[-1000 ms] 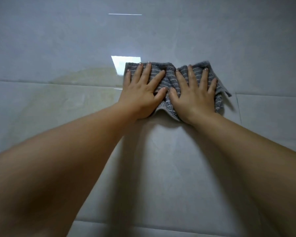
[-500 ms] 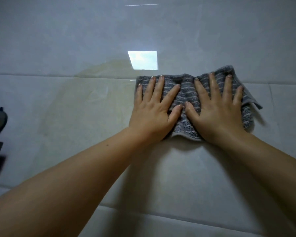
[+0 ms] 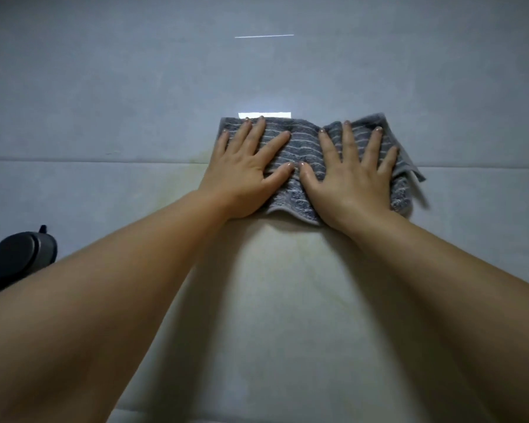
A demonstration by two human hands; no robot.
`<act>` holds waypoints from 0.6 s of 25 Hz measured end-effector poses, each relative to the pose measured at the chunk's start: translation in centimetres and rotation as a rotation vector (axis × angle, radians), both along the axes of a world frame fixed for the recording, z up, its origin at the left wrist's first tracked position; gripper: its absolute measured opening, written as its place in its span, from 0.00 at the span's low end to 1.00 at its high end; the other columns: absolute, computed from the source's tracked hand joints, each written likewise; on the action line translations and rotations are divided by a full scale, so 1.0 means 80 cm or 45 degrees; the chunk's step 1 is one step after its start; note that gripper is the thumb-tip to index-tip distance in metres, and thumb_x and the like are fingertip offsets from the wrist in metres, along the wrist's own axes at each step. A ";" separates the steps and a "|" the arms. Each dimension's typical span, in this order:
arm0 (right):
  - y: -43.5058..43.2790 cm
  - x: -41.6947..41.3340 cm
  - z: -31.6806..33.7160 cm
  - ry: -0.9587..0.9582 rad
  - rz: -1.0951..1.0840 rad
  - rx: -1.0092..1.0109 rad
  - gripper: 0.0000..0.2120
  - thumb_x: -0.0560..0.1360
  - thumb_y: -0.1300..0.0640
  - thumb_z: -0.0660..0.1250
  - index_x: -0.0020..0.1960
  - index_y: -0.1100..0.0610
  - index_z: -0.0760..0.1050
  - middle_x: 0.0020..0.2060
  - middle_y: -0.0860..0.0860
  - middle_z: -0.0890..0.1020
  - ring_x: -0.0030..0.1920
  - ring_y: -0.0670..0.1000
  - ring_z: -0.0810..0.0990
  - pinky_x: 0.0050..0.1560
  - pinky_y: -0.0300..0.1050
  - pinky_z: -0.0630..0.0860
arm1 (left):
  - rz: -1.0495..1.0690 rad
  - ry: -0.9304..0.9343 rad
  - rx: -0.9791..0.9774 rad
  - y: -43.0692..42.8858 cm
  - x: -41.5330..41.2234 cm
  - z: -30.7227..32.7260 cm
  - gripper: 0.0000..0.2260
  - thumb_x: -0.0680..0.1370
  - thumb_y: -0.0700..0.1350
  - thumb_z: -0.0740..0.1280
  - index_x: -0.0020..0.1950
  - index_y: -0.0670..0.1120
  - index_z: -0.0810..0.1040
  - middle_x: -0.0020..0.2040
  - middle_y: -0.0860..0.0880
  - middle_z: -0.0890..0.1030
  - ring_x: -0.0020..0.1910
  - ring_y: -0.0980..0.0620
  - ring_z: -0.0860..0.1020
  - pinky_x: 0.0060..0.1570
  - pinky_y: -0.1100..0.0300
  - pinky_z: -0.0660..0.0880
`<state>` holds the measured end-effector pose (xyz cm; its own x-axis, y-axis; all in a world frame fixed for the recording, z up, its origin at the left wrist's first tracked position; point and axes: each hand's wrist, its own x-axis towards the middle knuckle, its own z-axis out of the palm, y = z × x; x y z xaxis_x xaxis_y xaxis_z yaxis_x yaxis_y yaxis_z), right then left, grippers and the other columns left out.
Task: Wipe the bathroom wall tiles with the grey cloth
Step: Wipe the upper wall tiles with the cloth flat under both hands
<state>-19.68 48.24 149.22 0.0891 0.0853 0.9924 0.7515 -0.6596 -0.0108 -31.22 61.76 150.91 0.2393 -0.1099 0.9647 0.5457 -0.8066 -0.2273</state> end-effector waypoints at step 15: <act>0.035 -0.034 0.022 0.152 -0.043 0.126 0.34 0.76 0.30 0.43 0.79 0.41 0.44 0.79 0.51 0.42 0.77 0.65 0.37 0.73 0.67 0.36 | -0.017 0.081 0.061 0.028 -0.031 0.034 0.26 0.81 0.65 0.47 0.79 0.63 0.48 0.82 0.49 0.44 0.80 0.49 0.42 0.77 0.46 0.39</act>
